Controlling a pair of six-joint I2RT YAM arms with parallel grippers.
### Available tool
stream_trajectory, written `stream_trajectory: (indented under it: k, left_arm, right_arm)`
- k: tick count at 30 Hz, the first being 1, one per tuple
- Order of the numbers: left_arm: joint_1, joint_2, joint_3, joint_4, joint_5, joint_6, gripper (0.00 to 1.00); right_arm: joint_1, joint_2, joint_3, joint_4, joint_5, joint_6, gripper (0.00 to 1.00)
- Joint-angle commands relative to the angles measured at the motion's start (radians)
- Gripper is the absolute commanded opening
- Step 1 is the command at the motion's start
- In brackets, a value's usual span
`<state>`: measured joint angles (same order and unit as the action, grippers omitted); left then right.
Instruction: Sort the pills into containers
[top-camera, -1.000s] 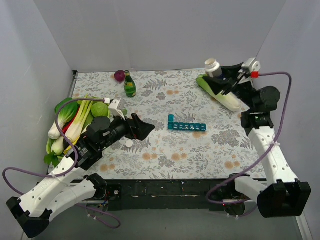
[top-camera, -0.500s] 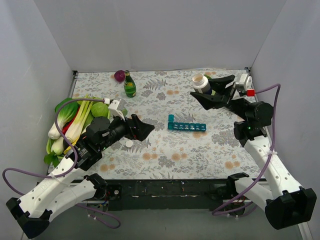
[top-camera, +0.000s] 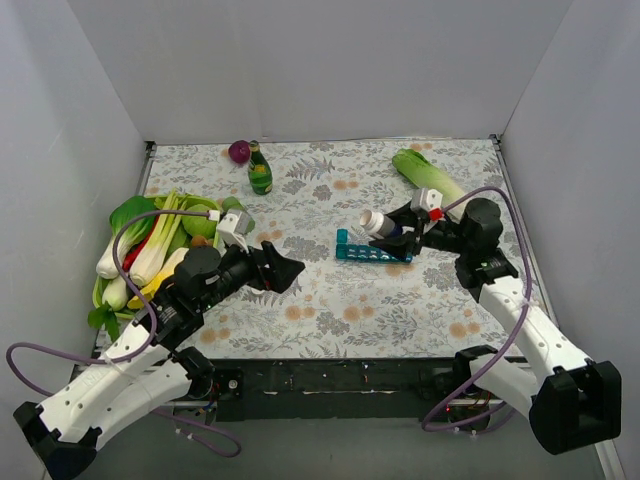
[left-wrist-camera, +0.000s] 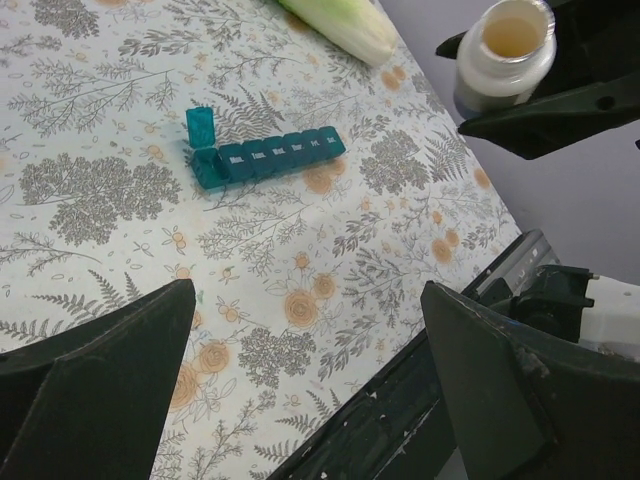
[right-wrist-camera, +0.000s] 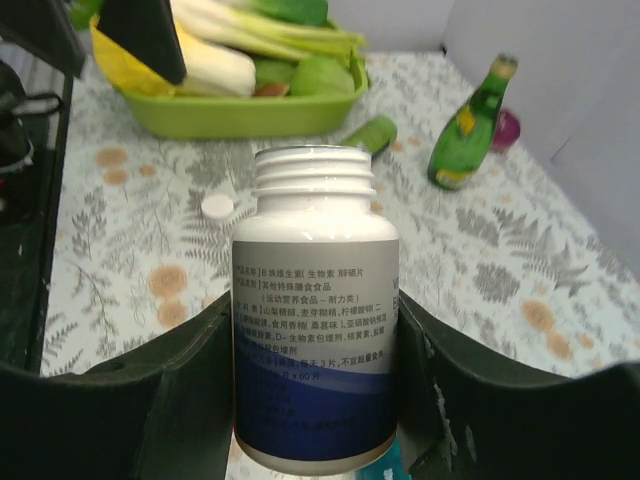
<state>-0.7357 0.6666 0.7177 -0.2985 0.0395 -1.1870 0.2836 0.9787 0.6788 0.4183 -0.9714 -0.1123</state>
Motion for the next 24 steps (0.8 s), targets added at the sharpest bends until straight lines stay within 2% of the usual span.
stream_trajectory:
  k: [1,3,7,16,24]
  left_arm:
    - [0.002,-0.035,-0.05,0.015,-0.026,-0.003,0.98]
    - [0.002,-0.041,-0.064,0.015,-0.027,0.0,0.98]
    - [0.002,-0.047,-0.084,0.028,-0.027,0.0,0.98]
    - [0.002,-0.071,-0.113,0.044,-0.023,-0.003,0.98]
    - [0.002,-0.094,-0.127,0.045,-0.021,-0.01,0.97]
  right_arm:
    - [0.002,0.069,0.048,-0.366,0.048,-0.401,0.07]
    - [0.011,0.103,0.07,-0.477,0.072,-0.486,0.07]
    - [0.04,0.204,0.096,-0.564,0.111,-0.592,0.07]
    - [0.072,0.421,0.194,-0.668,0.178,-0.737,0.06]
    - [0.095,0.557,0.26,-0.673,0.229,-0.754,0.06]
